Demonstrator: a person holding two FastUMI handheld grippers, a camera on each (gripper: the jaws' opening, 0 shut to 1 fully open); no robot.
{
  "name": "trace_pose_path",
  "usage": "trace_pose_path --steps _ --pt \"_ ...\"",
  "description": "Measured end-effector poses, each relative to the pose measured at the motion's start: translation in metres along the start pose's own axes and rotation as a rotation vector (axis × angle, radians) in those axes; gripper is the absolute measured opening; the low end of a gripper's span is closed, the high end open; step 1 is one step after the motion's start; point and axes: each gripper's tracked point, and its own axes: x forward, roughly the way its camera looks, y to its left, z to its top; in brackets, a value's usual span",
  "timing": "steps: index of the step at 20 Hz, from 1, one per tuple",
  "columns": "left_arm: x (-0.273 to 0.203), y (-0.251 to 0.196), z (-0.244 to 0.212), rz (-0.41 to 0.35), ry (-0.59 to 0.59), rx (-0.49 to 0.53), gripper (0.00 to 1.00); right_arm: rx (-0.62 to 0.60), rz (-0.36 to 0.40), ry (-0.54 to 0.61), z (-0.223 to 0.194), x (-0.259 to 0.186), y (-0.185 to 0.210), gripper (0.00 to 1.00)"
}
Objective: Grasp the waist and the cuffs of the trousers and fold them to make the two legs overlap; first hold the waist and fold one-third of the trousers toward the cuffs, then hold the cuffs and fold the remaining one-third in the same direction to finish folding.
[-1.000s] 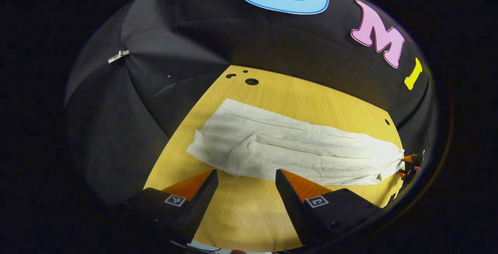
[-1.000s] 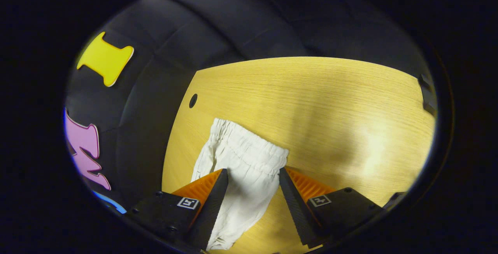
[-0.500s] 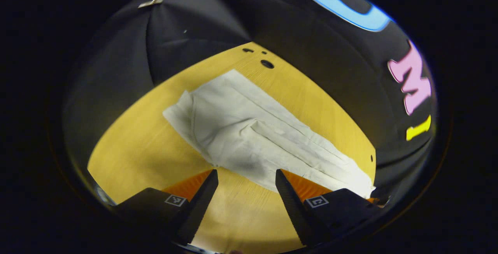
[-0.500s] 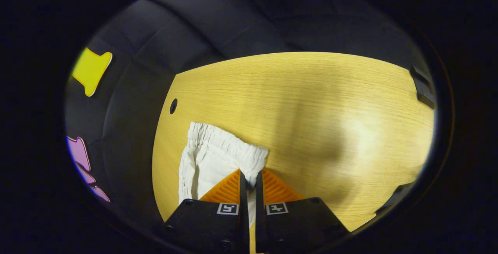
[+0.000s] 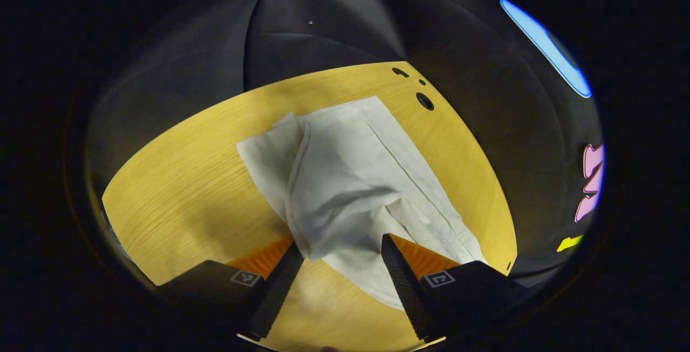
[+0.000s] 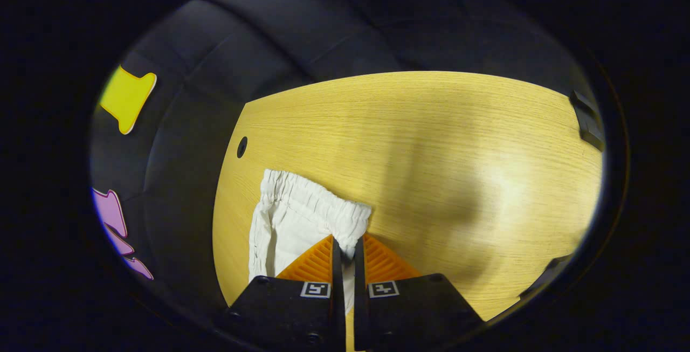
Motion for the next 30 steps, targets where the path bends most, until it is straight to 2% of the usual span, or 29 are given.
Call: trace_pose_path --steps 3,5,7,10,12,15,17,21,25,30 --pt "0.01 -0.004 0.01 0.035 -0.001 0.026 0.91 0.006 0.012 0.003 0.001 -0.001 0.0 0.11" --pt "0.01 0.007 0.011 0.122 0.001 0.076 0.87 0.002 0.016 0.001 0.001 -0.001 0.0 0.11" --pt "0.012 0.012 0.012 0.181 -0.006 0.112 0.58 -0.004 0.019 0.001 0.001 -0.001 -0.001 0.11" --pt "0.019 -0.003 0.012 0.149 -0.005 0.116 0.14 -0.028 0.02 0.003 0.001 -0.002 -0.002 0.11" --pt "0.022 -0.002 0.007 0.111 -0.006 0.083 0.1 -0.054 0.029 -0.006 0.001 -0.002 0.0 0.11" --pt "0.028 -0.006 -0.001 0.05 0.0 0.025 0.1 -0.084 0.067 -0.043 0.009 -0.014 0.0 0.11" --pt "0.03 -0.008 -0.002 0.019 0.007 -0.007 0.1 -0.063 0.073 -0.068 0.017 -0.026 -0.003 0.11" --pt "0.028 -0.009 0.0 -0.005 0.013 -0.029 0.1 -0.041 0.066 -0.094 0.017 -0.028 -0.002 0.11" --pt "0.024 -0.008 0.005 -0.016 0.03 -0.013 0.1 -0.122 0.077 -0.148 0.021 -0.031 0.007 0.11" --pt "0.026 -0.011 0.004 -0.035 0.037 0.006 0.1 -0.274 0.171 -0.221 0.024 -0.037 0.021 0.11"
